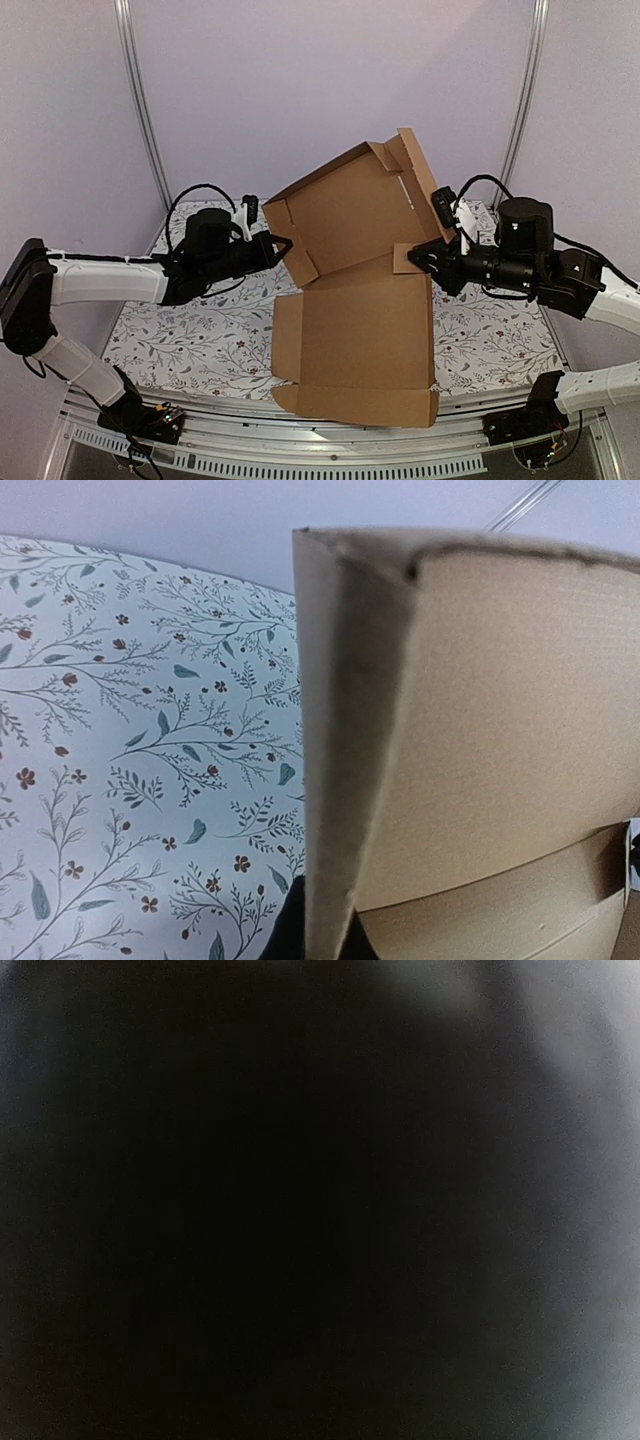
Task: Fold the paper box
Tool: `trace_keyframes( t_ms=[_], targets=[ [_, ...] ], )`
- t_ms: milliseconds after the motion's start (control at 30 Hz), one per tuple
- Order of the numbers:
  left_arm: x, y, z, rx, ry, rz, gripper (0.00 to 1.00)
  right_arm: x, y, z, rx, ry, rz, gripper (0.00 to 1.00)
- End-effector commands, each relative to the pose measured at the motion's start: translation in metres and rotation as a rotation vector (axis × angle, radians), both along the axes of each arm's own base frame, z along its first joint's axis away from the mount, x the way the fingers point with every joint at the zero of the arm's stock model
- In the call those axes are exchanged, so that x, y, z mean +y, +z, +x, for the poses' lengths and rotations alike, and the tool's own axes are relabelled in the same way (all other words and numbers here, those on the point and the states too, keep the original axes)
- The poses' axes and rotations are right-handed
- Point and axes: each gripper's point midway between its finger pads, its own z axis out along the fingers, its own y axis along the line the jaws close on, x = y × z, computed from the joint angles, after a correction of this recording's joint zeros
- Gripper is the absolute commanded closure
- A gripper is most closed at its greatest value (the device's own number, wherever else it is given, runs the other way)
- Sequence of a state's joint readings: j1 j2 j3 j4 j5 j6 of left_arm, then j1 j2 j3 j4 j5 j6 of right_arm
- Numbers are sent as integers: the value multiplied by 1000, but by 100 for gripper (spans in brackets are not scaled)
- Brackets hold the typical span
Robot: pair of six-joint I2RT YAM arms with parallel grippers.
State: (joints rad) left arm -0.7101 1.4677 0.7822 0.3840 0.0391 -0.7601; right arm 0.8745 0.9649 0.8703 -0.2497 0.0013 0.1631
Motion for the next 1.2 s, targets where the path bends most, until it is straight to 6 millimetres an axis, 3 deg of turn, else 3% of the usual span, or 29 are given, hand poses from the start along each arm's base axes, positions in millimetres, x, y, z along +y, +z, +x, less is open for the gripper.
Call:
trace_keyframes(
  t_ms=[0, 167, 400, 667, 900, 1167],
  targets=[
    [17, 5, 11, -72, 28, 102, 100, -32, -2, -3, -21, -67, -135, 79],
    [27, 5, 17, -121, 58, 193, 100, -46, 18, -20, -59, -32, -119, 65],
    [39, 3, 23, -149, 99, 267, 100, -38, 43, -59, -50, 166, -63, 48],
    [48, 5, 18, -189, 83, 324, 100, -53, 61, -54, -99, 97, -74, 40],
    [43, 21, 1, -255, -13, 312, 100, -62, 45, -35, -126, 14, -191, 35],
    [27, 40, -25, -337, -178, 267, 100, -36, 29, -41, -90, 143, -195, 34]
  ],
)
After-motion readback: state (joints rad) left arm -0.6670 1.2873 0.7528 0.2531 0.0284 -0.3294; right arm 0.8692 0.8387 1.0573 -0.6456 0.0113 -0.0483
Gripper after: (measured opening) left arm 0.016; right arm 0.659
